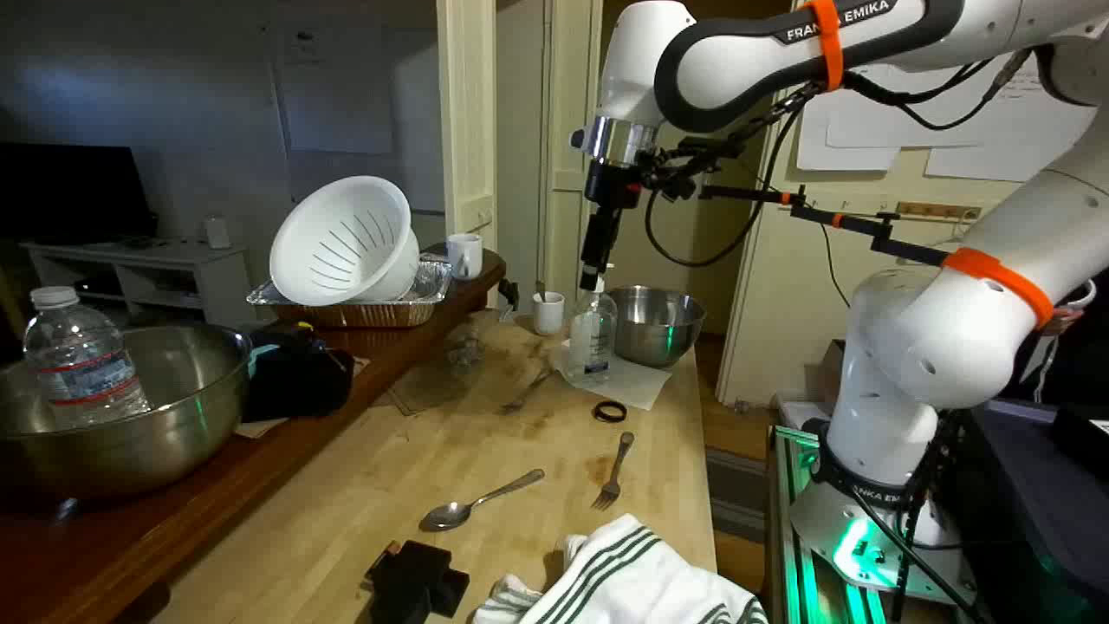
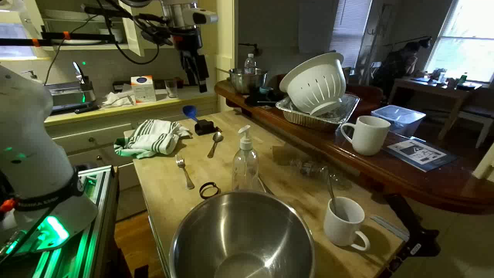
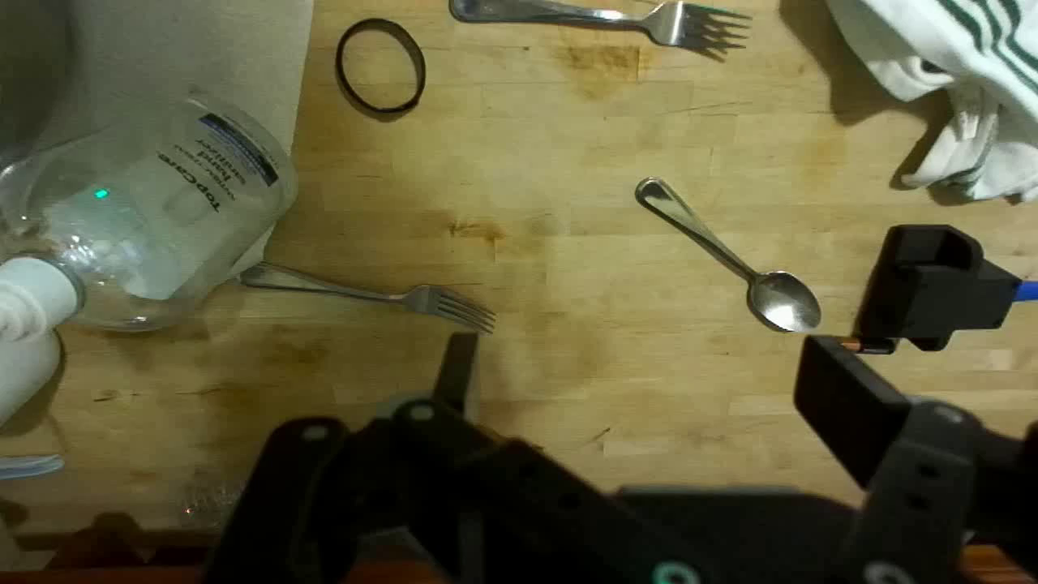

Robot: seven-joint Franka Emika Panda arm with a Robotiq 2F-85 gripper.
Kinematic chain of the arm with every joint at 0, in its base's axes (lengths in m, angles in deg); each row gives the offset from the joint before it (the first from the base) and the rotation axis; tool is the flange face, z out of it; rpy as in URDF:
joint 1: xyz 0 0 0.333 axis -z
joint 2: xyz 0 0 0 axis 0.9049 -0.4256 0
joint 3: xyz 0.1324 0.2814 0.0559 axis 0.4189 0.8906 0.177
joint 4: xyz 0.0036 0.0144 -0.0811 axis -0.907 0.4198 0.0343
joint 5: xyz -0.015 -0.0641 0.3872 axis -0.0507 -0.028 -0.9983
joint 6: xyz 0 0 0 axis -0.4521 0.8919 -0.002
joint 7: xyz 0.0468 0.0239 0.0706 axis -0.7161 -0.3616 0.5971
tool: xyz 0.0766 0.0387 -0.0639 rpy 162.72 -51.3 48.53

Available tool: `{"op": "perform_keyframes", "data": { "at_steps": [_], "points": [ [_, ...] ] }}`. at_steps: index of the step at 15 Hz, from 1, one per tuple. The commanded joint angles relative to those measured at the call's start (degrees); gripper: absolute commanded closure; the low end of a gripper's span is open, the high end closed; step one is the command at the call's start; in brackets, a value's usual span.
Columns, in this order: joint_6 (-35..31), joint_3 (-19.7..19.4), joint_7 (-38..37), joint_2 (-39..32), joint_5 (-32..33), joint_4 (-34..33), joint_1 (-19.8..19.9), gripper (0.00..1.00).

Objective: Put the colander on the light brown counter

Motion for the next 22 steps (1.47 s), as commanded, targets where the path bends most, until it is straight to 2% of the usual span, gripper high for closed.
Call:
{"op": "perform_keyframes", "data": {
  "at_steps": [1, 12, 13, 15, 18, 20, 22],
  "points": [
    [0.18, -0.03, -0.04, -0.02, 0.03, -0.14, -0.05, 0.0],
    [0.18, -0.03, -0.04, -0.02, 0.03, -0.15, -0.05, 0.0],
    [-7.45, 1.8, -5.47, 0.16, 1.47, 1.38, 1.99, 0.0],
    [-11.51, 1.58, -8.84, -1.92, 0.03, -0.43, 2.69, 0.0],
    [-22.3, 2.85, -15.18, -6.36, 0.9, -2.06, 5.01, 0.0],
    [-30.59, 5.03, -20.44, -10.19, 2.53, -3.58, 7.26, 0.0],
    [-38.73, 9.09, -27.19, -13.97, 6.16, -5.52, 10.71, 0.0]
  ]
}}
